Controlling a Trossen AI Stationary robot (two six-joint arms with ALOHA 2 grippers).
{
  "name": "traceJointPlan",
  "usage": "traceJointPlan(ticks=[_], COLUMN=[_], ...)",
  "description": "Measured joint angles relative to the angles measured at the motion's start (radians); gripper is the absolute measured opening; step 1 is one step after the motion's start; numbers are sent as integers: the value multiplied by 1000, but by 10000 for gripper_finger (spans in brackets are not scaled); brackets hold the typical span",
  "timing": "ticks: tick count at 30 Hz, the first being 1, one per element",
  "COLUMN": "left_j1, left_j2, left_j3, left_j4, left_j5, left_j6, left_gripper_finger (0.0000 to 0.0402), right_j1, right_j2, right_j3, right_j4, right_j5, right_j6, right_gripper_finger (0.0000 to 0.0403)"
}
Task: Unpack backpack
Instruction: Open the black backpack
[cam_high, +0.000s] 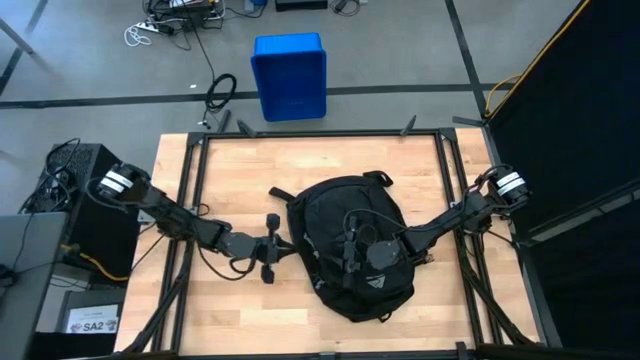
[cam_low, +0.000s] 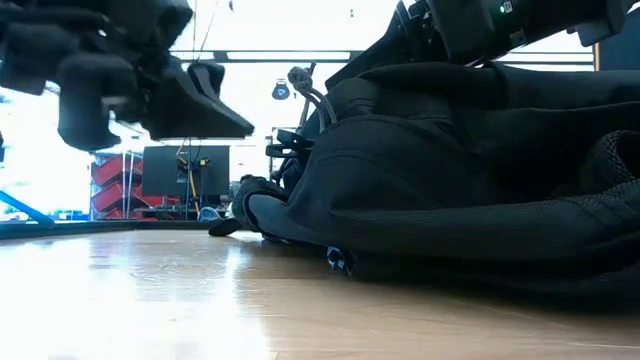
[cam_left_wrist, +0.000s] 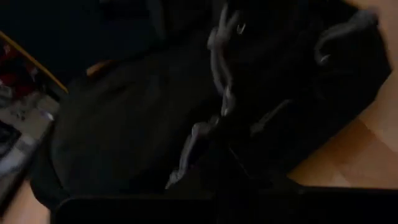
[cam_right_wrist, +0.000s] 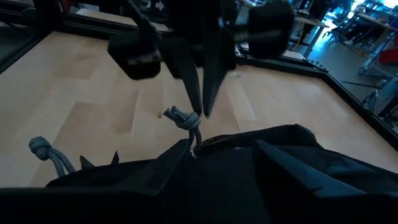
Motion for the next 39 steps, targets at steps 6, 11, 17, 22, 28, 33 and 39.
traceJointPlan(ticks=[6, 11, 17, 22, 28, 33, 39], left_j1=[57, 78, 78, 82, 96, 96, 96], left_j2=[107, 155, 193, 254, 305, 308, 308], left_j3=[37, 79, 105, 153, 208, 213, 213], left_j4=[138, 151, 152, 153, 150, 151, 151], left_j5=[68, 117, 117, 116, 107, 108, 110], left_j6=[-16, -31, -36, -57, 4, 58, 105], left_gripper_finger=[18, 74, 138, 163, 164, 132, 51], right_j1=[0, -1, -6, -16, -17, 1, 21], right_j2=[0, 0, -1, -1, -1, -1, -5], right_j3=[0, 0, 0, 0, 0, 0, 0], right_j4=[0, 2, 6, 11, 9, 2, -2], right_j5=[0, 0, 0, -1, 0, 4, 53], right_j6=[-1, -12, -29, -34, -31, -33, -27], right_gripper_finger=[150, 148, 147, 147, 140, 138, 144])
